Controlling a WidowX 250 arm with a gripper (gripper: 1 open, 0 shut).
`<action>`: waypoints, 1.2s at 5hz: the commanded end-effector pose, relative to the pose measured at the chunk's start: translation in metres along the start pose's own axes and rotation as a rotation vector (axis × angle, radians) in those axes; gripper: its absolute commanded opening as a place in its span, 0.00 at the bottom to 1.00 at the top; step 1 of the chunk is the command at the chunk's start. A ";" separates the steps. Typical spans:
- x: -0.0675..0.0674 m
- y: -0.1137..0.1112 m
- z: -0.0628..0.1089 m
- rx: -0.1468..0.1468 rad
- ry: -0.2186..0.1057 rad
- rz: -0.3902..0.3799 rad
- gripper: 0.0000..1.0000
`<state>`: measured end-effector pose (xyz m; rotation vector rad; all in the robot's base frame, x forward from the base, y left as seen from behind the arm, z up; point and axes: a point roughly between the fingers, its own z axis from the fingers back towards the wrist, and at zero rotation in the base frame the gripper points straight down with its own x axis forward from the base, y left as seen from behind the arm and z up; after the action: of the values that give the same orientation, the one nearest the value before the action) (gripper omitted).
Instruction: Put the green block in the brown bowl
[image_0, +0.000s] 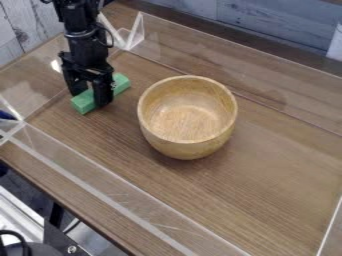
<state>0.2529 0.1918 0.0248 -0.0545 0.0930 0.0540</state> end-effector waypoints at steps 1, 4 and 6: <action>0.007 0.008 0.024 0.025 -0.067 0.015 1.00; 0.011 0.000 0.037 0.022 -0.088 0.029 0.00; 0.011 -0.018 0.085 0.018 -0.156 0.047 0.00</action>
<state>0.2644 0.1754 0.0877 -0.0712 0.0035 0.1117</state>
